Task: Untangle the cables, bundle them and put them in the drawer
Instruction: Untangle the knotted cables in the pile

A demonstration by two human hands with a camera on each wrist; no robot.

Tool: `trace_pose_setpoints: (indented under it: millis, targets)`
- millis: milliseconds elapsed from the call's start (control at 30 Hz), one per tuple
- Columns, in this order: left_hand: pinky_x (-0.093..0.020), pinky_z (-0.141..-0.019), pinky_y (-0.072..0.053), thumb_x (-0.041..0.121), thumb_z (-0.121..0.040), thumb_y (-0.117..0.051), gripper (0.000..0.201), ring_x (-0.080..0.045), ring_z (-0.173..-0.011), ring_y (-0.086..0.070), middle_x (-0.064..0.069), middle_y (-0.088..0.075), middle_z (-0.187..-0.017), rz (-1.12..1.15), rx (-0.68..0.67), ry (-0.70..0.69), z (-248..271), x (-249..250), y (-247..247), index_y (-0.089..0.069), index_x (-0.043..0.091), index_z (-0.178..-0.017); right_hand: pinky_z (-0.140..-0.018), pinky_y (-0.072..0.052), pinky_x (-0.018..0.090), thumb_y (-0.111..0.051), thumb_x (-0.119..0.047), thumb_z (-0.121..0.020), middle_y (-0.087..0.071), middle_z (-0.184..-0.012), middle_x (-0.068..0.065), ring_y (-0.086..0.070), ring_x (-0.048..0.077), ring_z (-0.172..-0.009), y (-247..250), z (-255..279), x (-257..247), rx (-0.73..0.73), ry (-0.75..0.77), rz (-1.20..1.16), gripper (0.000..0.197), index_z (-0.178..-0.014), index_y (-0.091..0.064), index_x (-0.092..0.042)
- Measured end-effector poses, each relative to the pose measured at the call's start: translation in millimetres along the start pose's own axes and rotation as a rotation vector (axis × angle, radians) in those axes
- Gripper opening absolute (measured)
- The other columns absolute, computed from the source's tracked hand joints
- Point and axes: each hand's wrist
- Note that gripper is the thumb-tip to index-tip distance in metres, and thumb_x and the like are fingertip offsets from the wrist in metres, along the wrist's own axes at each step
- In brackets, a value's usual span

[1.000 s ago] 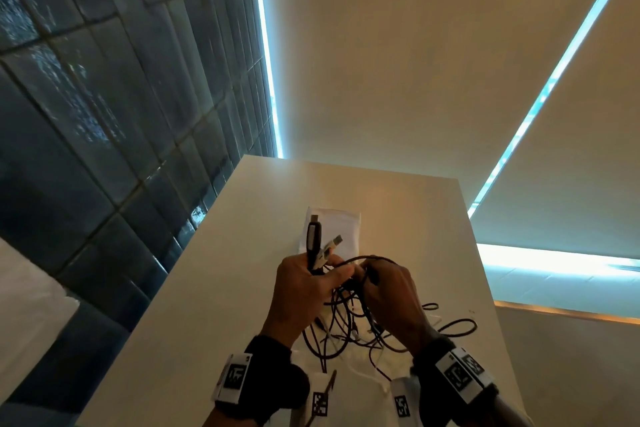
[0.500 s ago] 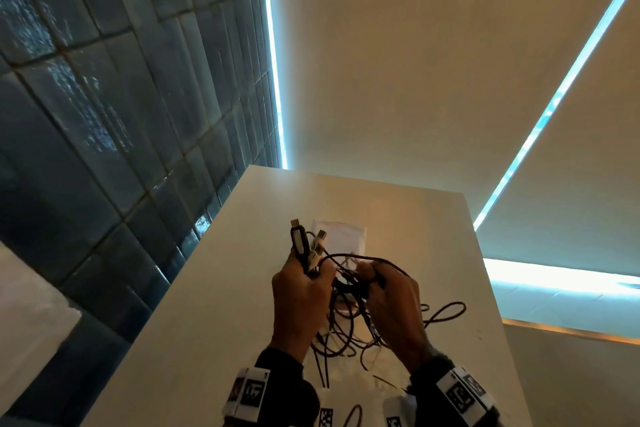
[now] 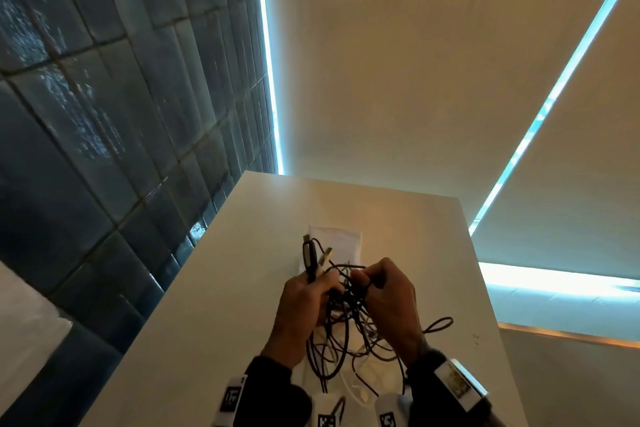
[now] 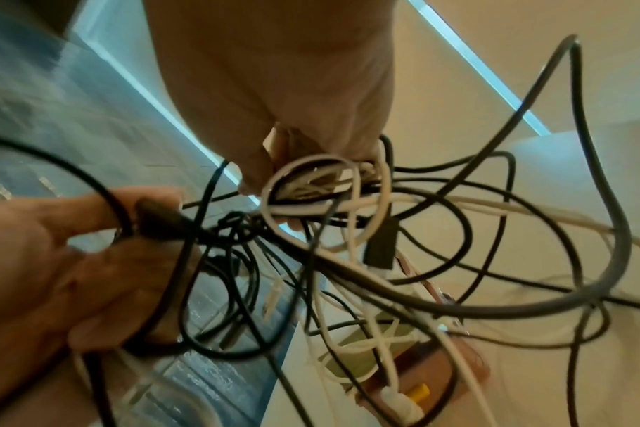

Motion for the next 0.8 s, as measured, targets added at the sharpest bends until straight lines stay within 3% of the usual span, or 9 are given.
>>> trace_pose_setpoints:
  millis: [100,167,233,367,500,600,700,733,800]
  targets:
    - [-0.013,-0.045,-0.042,0.013,-0.088,-0.065,0.017,-0.003,-0.047,-0.055,0.009,-0.058,-0.049,-0.111,-0.067,-0.002,-1,-2,5,-0.066,0.005,-0.073,-0.059,-0.051,0.015,-0.070,-0.017,-0.087,-0.070,-0.073,-0.001,-0.066,0.004,-0.068,1,2,4,0.001,-0.025,-0.087,0.012,-0.077,-0.064,-0.013]
    - [-0.014,-0.050,-0.045,0.006,-0.083,-0.070,0.007,-0.004,-0.054,-0.059,0.004,-0.061,-0.060,-0.149,-0.070,-0.005,-6,-7,11,-0.064,0.006,-0.079,-0.061,-0.053,0.017,-0.069,-0.012,-0.087,-0.071,-0.074,-0.002,-0.067,0.007,-0.070,1,6,6,0.009,-0.027,-0.118,0.010,-0.078,-0.065,-0.014]
    - [-0.021,-0.057,-0.050,0.005,-0.073,-0.078,0.021,-0.011,-0.065,-0.063,-0.005,-0.063,-0.075,-0.196,-0.103,0.011,-9,-11,16,-0.064,0.008,-0.089,-0.064,-0.055,0.020,-0.068,-0.010,-0.087,-0.072,-0.077,-0.004,-0.068,0.007,-0.074,-1,9,9,0.030,-0.017,-0.124,0.010,-0.080,-0.066,-0.016]
    - [-0.023,-0.060,-0.052,0.009,-0.063,-0.087,0.038,-0.014,-0.073,-0.065,-0.001,-0.068,-0.084,-0.313,-0.078,0.035,-13,-14,16,-0.062,0.016,-0.091,-0.068,-0.055,0.020,-0.068,-0.010,-0.087,-0.073,-0.081,-0.006,-0.069,0.007,-0.077,-2,11,6,0.062,-0.001,-0.215,0.007,-0.085,-0.069,-0.017]
    - [-0.027,-0.052,-0.048,0.002,-0.070,-0.081,0.032,-0.020,-0.065,-0.056,-0.006,-0.051,-0.069,-0.094,-0.009,0.029,-13,-22,18,-0.058,0.010,-0.091,-0.067,-0.052,0.015,-0.067,-0.011,-0.087,-0.071,-0.076,-0.004,-0.067,0.005,-0.075,2,5,1,0.088,0.068,-0.167,0.008,-0.080,-0.066,-0.016]
    - [-0.029,-0.051,-0.041,0.010,-0.070,-0.078,0.030,-0.021,-0.059,-0.046,-0.004,-0.047,-0.065,0.231,-0.042,0.052,-16,-21,29,-0.056,0.012,-0.090,-0.064,-0.046,0.008,-0.072,-0.013,-0.085,-0.070,-0.074,-0.004,-0.064,-0.001,-0.074,11,-10,11,0.105,0.084,-0.061,0.017,-0.072,-0.060,-0.010]
    - [-0.024,-0.041,-0.023,0.021,-0.079,-0.068,0.020,-0.013,-0.049,-0.017,0.001,-0.023,-0.055,0.435,-0.085,0.009,-21,-9,38,-0.049,0.017,-0.077,-0.064,-0.052,0.027,-0.071,-0.019,-0.084,-0.070,-0.070,-0.005,-0.066,0.008,-0.071,17,-21,31,-0.030,0.086,0.126,0.024,-0.066,-0.056,-0.024]
    - [-0.024,-0.041,-0.019,0.024,-0.083,-0.064,0.021,-0.013,-0.049,-0.012,0.002,-0.017,-0.057,0.452,-0.086,0.003,-22,-6,39,-0.046,0.018,-0.074,-0.064,-0.051,0.034,-0.072,-0.024,-0.083,-0.069,-0.068,-0.005,-0.065,0.011,-0.069,17,-23,35,-0.072,0.078,0.205,0.023,-0.066,-0.057,-0.025]
    - [-0.025,-0.043,-0.015,0.027,-0.092,-0.056,0.024,-0.012,-0.049,-0.011,0.003,-0.014,-0.058,0.461,-0.067,0.002,-24,-2,40,-0.043,0.019,-0.073,-0.062,-0.048,0.036,-0.075,-0.030,-0.079,-0.066,-0.064,-0.001,-0.060,0.017,-0.065,18,-25,37,-0.135,0.048,0.273,0.022,-0.065,-0.061,-0.020]
Point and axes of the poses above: each hand's wrist, its own z-axis away from the middle knuckle, its own y-axis out of the back of the hand, x = y × z
